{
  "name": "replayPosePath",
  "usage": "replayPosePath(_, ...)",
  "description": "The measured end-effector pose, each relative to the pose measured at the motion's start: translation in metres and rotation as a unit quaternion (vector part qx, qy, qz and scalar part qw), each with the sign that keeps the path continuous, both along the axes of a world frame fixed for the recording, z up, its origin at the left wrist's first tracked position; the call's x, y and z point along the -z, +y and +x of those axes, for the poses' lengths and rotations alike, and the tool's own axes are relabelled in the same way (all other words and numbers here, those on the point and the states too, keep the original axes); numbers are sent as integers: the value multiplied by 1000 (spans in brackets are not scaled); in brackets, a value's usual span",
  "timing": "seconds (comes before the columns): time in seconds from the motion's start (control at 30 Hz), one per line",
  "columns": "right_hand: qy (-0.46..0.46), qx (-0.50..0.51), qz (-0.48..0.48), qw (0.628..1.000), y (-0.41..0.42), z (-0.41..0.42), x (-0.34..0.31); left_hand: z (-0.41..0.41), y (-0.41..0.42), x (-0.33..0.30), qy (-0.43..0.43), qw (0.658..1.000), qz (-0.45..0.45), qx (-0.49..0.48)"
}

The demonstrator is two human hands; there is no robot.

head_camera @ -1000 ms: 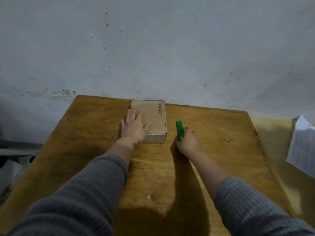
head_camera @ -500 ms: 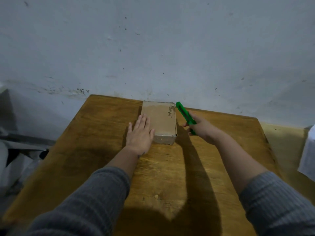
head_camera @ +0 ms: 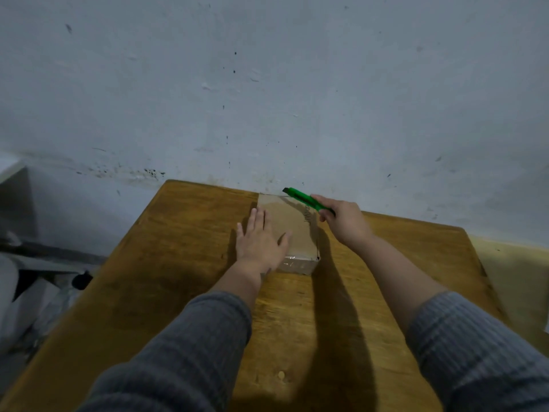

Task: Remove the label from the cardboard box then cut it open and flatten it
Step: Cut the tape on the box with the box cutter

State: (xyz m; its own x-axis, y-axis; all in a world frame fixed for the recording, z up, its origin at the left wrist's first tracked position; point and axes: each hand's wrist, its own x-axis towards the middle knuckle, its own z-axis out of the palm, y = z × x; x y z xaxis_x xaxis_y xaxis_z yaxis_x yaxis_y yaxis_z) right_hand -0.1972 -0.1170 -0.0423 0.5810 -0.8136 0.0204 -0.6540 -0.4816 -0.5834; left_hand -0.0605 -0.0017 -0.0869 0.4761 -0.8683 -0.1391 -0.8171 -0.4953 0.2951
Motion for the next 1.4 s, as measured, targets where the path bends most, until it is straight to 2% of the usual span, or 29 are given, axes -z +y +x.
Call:
replayPosePath(0.13, 45, -45, -39, 997, -17, 17, 3, -1, 1, 11, -41, 999, -6, 6)
replayPosePath(0.3, 93, -96, -86, 987, -29, 39, 3, 1, 0, 13, -53, 999, -11, 9)
replayPosePath(0.73, 191, -142, -163, 958, -39, 47, -12, -1, 0, 13, -63, 998, -10, 2)
replayPosePath(1.4, 239, -45, -137, 960, -50, -5, -25, -3, 0, 11, -70, 998, 9, 5)
